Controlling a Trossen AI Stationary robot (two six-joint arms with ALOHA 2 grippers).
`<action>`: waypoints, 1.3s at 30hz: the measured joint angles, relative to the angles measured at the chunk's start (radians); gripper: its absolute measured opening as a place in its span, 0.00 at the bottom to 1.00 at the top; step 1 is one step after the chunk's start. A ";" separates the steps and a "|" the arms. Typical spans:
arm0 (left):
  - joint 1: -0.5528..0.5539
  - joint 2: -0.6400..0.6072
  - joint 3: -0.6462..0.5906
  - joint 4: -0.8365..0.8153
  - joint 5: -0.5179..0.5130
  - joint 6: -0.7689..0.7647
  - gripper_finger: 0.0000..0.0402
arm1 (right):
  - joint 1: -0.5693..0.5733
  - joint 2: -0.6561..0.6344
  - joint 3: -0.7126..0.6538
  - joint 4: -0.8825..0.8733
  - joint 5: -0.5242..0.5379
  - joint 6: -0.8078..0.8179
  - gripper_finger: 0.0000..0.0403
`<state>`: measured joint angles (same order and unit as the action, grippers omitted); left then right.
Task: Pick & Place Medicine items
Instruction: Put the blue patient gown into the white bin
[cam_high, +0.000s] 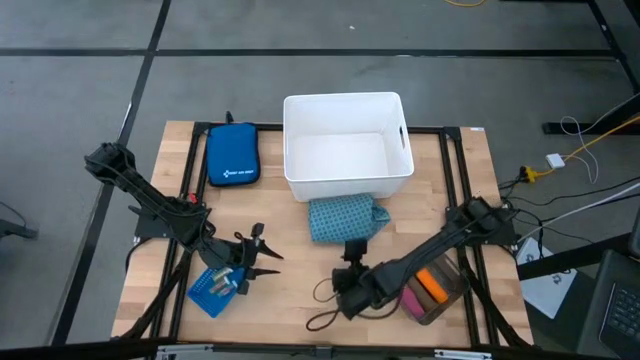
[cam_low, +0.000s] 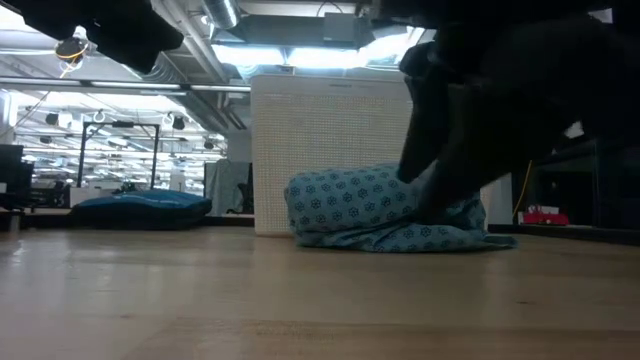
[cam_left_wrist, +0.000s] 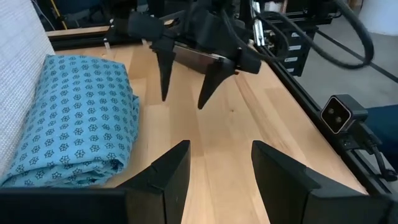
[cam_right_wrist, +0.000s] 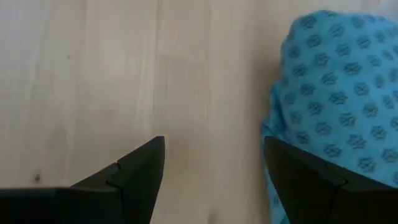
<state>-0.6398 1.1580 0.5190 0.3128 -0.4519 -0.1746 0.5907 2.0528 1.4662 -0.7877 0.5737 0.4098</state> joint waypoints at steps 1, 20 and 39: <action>0.000 0.000 0.000 -0.003 0.000 -0.003 0.42 | 0.003 0.018 0.027 -0.038 0.006 0.013 0.68; -0.007 0.000 0.000 -0.002 0.001 0.002 0.42 | 0.008 0.084 0.183 -0.076 0.022 0.077 0.68; -0.007 0.000 0.000 -0.003 0.001 0.001 0.42 | -0.077 0.088 0.210 -0.377 -0.063 0.344 0.97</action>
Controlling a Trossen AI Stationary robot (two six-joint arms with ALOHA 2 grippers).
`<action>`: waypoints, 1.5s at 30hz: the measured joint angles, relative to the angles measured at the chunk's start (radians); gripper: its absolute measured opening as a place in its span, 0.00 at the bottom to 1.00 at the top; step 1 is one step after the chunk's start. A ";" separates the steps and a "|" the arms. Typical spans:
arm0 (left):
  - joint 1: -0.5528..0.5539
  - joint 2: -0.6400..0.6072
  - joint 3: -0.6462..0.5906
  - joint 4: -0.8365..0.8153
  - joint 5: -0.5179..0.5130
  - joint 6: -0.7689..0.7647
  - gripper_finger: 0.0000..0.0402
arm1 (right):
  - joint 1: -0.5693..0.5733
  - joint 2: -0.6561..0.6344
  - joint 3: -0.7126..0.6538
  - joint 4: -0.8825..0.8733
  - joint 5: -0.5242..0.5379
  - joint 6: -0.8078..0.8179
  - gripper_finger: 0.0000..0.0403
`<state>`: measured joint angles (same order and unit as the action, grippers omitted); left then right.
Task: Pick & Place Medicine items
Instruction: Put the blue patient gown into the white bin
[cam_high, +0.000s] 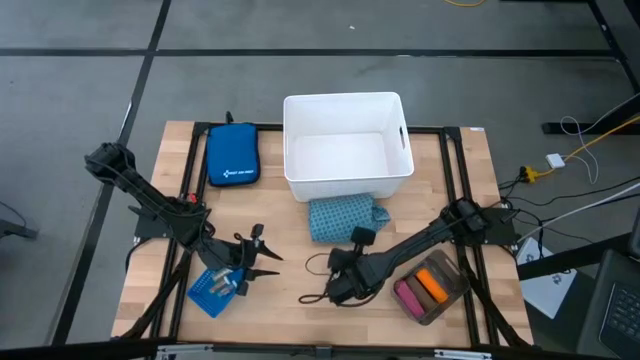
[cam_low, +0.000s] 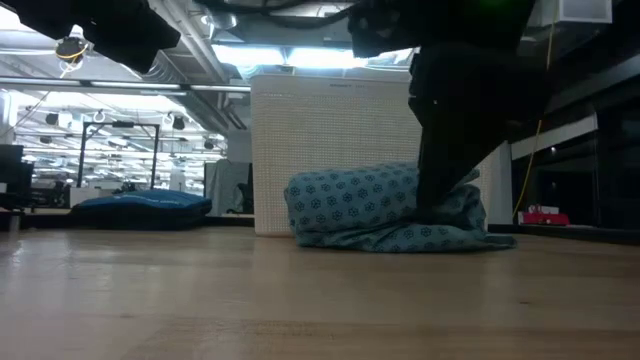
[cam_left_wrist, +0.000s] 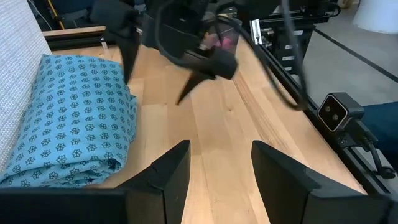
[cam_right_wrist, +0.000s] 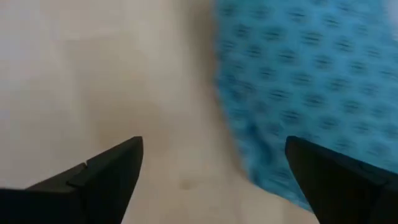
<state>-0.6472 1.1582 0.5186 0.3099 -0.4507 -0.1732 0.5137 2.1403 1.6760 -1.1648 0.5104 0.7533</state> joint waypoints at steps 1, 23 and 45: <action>0.000 0.000 0.000 0.000 0.000 -0.001 0.42 | -0.002 0.000 0.000 -0.021 0.016 0.015 0.96; 0.000 0.000 0.000 0.000 0.007 -0.007 0.42 | -0.072 0.057 -0.002 -0.040 0.025 -0.165 0.99; 0.000 0.000 0.000 -0.007 0.013 -0.025 0.42 | -0.159 0.130 0.000 -0.010 0.042 -0.264 0.99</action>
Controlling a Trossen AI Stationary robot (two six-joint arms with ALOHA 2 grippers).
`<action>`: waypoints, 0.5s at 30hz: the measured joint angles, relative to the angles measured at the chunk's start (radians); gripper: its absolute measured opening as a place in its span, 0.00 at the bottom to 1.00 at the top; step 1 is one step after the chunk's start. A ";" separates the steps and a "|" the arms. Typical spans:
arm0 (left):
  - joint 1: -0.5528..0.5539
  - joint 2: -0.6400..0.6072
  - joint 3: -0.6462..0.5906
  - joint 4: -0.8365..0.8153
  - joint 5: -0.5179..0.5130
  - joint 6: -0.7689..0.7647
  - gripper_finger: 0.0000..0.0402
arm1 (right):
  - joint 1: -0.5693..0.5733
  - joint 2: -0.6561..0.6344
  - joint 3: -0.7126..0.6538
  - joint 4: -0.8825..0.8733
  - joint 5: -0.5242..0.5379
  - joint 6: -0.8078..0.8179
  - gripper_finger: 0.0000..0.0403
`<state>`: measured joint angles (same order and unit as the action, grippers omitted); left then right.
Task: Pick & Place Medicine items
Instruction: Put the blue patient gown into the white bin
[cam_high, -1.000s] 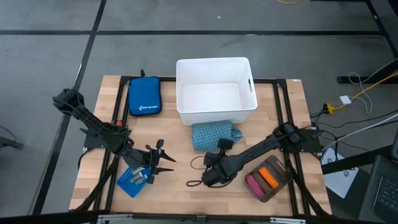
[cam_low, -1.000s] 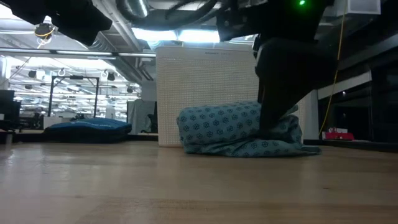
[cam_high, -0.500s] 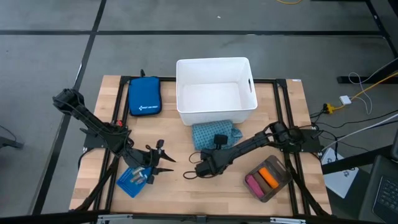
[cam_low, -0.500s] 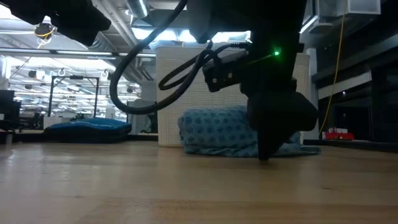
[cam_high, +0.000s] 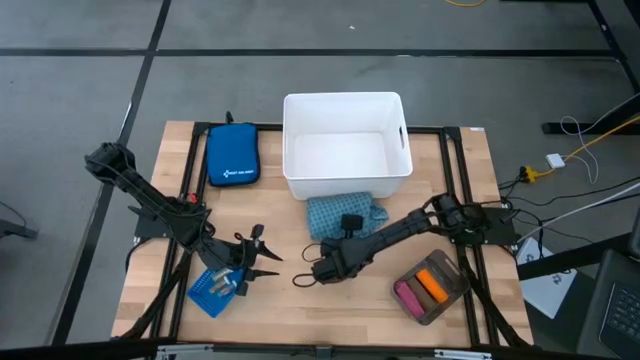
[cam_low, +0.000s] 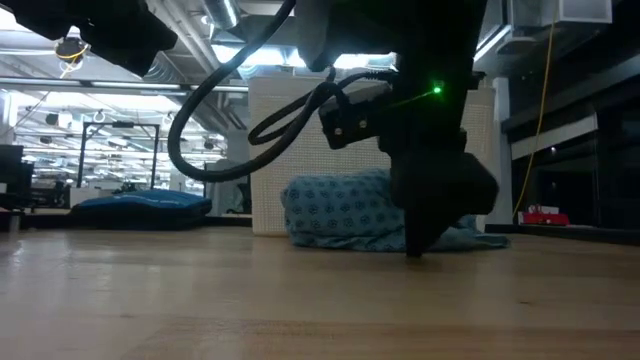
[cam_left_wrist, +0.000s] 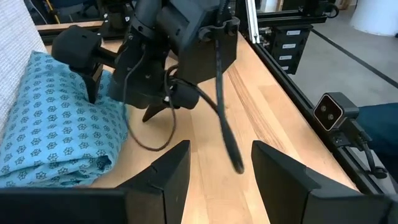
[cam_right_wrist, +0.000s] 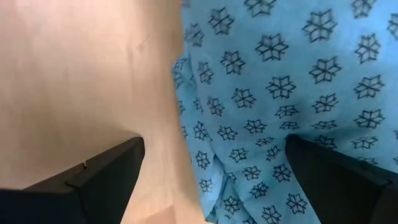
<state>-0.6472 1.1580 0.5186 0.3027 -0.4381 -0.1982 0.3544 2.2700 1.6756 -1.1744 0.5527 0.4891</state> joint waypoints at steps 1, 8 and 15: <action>0.000 0.000 0.000 0.000 0.000 0.000 0.42 | -0.003 0.000 0.000 0.004 0.006 0.007 0.99; 0.000 0.000 0.000 -0.013 0.000 0.000 0.42 | -0.011 0.007 -0.003 0.025 0.083 0.053 0.87; 0.000 0.000 0.000 -0.013 -0.001 -0.008 0.42 | -0.013 0.038 -0.001 0.022 0.085 0.056 0.64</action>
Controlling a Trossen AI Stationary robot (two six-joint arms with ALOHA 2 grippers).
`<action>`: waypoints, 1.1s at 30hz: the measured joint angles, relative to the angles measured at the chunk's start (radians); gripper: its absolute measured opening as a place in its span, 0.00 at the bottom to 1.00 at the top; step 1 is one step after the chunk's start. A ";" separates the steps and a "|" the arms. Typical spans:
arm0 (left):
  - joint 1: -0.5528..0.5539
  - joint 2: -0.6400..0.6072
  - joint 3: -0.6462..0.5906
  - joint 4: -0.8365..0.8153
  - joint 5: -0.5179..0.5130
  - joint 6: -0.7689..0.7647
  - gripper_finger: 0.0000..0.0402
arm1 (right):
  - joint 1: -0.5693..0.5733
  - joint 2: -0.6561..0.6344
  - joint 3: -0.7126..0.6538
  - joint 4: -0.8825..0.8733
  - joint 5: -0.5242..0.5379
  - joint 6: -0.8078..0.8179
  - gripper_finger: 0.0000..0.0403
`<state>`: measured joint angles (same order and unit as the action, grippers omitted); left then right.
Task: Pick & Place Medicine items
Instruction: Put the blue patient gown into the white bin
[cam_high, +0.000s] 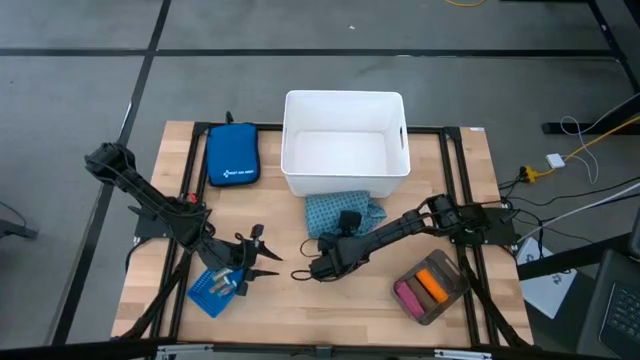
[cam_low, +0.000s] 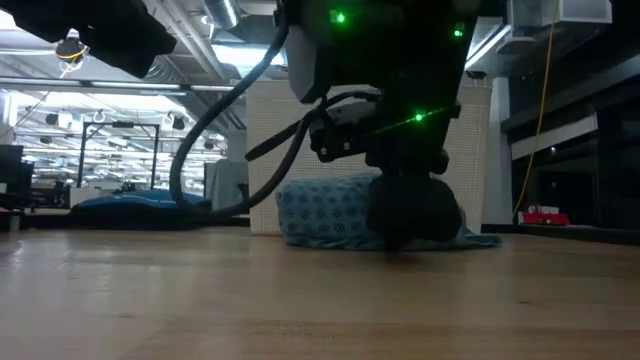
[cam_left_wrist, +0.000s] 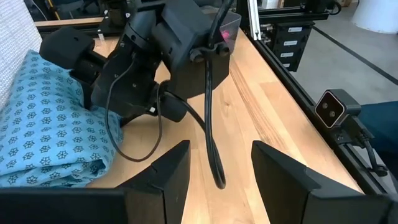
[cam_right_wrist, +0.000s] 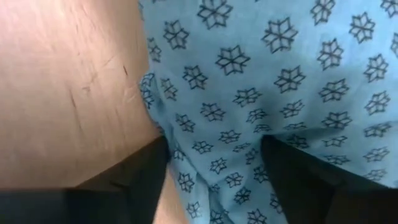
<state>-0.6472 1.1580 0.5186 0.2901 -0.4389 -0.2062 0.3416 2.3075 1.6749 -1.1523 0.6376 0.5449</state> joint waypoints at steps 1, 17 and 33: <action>0.000 0.000 0.000 0.000 0.000 0.000 0.42 | 0.000 0.005 0.000 -0.001 0.002 0.000 0.60; 0.000 0.000 0.000 0.000 -0.001 -0.001 0.42 | 0.000 0.019 -0.002 -0.024 -0.006 0.076 0.03; 0.000 0.000 0.000 0.002 -0.001 0.000 0.42 | 0.137 -0.196 -0.005 -0.135 -0.030 0.295 0.02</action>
<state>-0.6472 1.1582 0.5186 0.2918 -0.4397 -0.2064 0.4788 2.1114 1.6703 -1.2870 0.6072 0.8401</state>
